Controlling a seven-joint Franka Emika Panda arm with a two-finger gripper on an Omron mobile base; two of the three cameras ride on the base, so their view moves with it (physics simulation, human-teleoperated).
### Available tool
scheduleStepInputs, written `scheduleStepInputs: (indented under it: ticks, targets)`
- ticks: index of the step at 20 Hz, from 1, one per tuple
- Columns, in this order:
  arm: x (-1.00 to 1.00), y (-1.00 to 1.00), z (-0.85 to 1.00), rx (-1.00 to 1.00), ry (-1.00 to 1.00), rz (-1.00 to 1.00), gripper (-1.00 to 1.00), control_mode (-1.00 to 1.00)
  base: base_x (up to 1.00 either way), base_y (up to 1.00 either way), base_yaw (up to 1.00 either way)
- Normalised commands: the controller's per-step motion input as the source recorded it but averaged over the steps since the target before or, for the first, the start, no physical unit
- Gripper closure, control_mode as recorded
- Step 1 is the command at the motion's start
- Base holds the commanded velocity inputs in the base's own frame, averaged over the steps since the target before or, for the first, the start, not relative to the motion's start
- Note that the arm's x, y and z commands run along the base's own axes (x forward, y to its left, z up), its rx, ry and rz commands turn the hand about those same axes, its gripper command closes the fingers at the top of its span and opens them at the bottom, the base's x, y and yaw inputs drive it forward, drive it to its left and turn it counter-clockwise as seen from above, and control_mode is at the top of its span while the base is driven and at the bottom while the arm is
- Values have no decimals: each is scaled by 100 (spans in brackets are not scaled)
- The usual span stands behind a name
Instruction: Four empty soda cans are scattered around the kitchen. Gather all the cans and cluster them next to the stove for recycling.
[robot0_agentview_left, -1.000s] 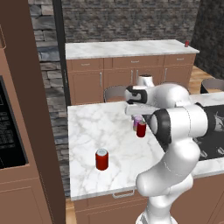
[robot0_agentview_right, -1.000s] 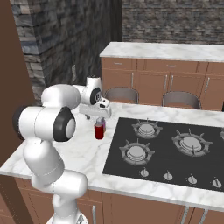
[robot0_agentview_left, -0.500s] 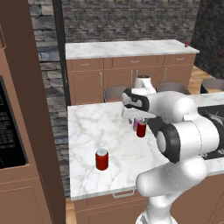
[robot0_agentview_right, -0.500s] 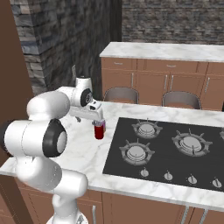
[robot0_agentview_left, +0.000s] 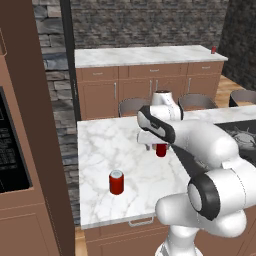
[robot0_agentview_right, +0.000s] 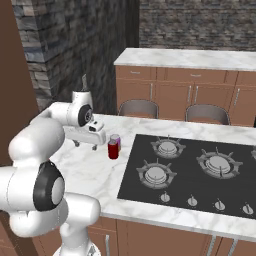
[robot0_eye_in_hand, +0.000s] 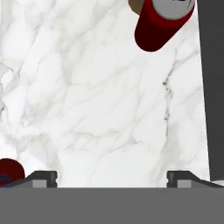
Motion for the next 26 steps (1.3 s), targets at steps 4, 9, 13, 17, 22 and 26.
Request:
scheduleStepInputs:
  ticks: [4,9,13,17,22,26]
  targets:
    - [-50,25,28,0,9,0,-100,-100,0,0,0]
    - [-53,31,3,0,5,0,-100,-100,0,0,0]
    - [-49,31,5,0,2,0,-100,-100,0,0,0]
    - [-29,47,16,0,0,0,-100,-100,0,0,0]
    - [-12,55,14,0,0,0,-100,-100,0,0,0]
    - [0,48,1,0,0,0,-100,-100,0,0,0]
